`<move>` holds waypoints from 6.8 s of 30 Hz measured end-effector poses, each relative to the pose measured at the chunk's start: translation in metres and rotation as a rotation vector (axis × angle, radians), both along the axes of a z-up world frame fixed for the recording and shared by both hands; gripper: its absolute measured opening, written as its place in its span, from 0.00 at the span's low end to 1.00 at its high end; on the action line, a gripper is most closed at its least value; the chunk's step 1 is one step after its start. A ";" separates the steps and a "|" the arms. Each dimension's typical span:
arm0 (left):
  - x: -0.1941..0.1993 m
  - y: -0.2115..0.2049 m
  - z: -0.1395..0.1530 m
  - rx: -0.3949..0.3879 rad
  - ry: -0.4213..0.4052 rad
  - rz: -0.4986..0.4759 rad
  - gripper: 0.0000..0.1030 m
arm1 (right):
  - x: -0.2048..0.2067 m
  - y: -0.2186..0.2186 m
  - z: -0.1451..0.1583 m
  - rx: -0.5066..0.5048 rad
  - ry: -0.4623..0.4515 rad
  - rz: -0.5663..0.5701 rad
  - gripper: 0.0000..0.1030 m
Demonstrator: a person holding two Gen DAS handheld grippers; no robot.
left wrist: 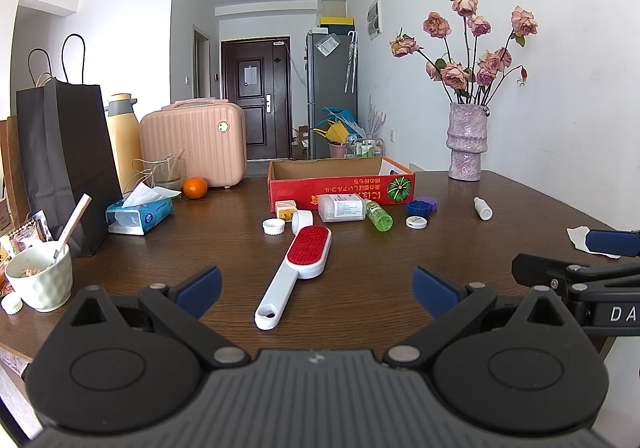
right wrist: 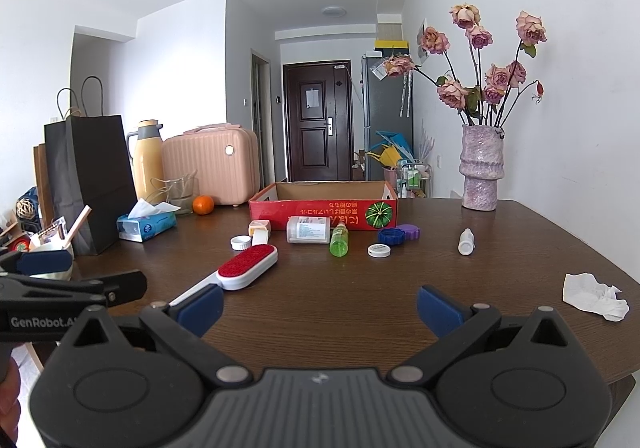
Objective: Organize rigid objects
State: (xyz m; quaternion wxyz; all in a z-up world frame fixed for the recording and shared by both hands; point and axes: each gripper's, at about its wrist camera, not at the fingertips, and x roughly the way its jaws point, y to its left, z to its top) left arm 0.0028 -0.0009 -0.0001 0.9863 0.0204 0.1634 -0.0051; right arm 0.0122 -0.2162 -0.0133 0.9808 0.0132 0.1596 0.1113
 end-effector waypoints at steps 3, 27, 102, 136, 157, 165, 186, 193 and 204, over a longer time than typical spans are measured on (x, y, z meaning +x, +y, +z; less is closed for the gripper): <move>0.000 0.000 0.000 0.001 0.000 0.000 1.00 | 0.000 0.000 0.000 0.000 0.000 0.000 1.00; 0.021 0.001 -0.019 -0.015 0.034 -0.011 1.00 | 0.020 -0.002 -0.006 -0.011 0.023 -0.013 1.00; 0.305 0.017 -0.076 0.031 0.469 0.016 1.00 | 0.282 0.002 -0.055 0.004 0.295 -0.069 1.00; 0.296 0.024 -0.058 -0.043 0.420 -0.003 0.56 | 0.296 -0.031 -0.057 -0.005 0.296 -0.170 1.00; 0.300 0.042 -0.036 -0.069 0.361 0.083 0.56 | 0.385 -0.119 -0.062 -0.068 0.283 -0.336 0.97; 0.309 0.049 -0.031 -0.081 0.361 0.121 0.56 | 0.414 -0.135 -0.070 -0.056 0.293 -0.377 0.93; 0.318 0.048 -0.032 -0.075 0.374 0.148 0.56 | 0.448 -0.152 -0.091 -0.028 0.383 -0.411 0.45; 0.317 0.047 -0.032 -0.072 0.378 0.151 0.56 | 0.444 -0.153 -0.090 -0.019 0.372 -0.409 0.29; 0.314 0.049 -0.031 -0.081 0.375 0.149 0.56 | 0.417 -0.140 -0.081 0.035 0.295 -0.371 0.26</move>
